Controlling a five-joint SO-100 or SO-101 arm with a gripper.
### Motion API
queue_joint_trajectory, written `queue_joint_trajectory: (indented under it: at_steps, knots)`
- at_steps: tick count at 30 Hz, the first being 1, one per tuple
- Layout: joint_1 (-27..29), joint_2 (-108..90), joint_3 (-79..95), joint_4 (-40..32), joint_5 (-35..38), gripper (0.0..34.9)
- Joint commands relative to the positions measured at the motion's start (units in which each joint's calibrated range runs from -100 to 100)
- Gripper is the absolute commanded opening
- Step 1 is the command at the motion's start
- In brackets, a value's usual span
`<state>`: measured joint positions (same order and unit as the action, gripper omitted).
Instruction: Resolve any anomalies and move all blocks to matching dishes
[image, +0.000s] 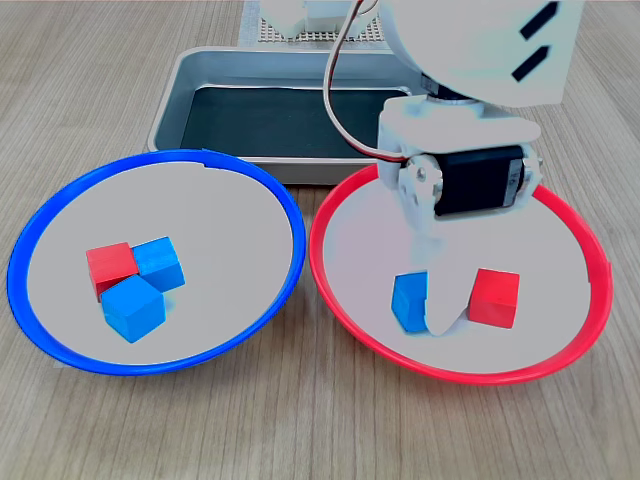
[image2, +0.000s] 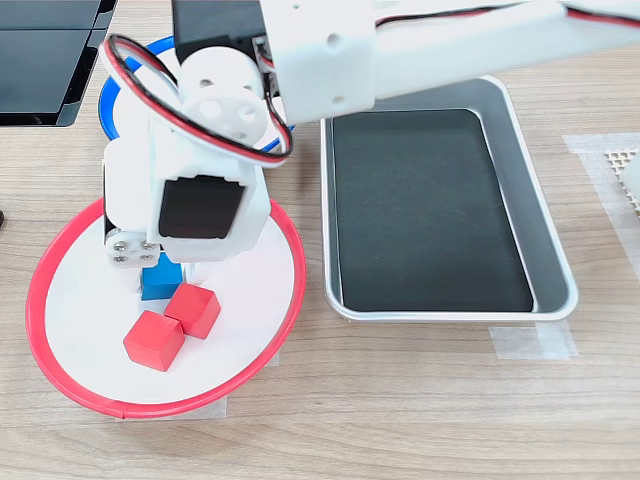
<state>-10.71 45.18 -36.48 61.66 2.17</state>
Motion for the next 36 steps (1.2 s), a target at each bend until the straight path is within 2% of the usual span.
queue_joint_trajectory:
  at_steps: [1, 4, 6, 15, 23, 31, 36]
  knots:
    - [0.21, -0.36, -2.16, 0.53, 0.24, 6.9]
    - [0.40, -0.54, -2.26, 0.61, 0.39, 5.1]
    - [1.16, -2.41, -1.71, 1.19, 0.93, 2.1]
    - [5.20, -13.50, -0.80, 8.79, 3.61, 1.8]
    - [13.77, -17.93, -2.44, 12.58, 8.16, 1.6]
    - [22.14, -12.90, 0.84, 7.05, 13.53, 1.5]
    - [23.08, -9.23, 0.57, 3.59, 14.26, 2.4]
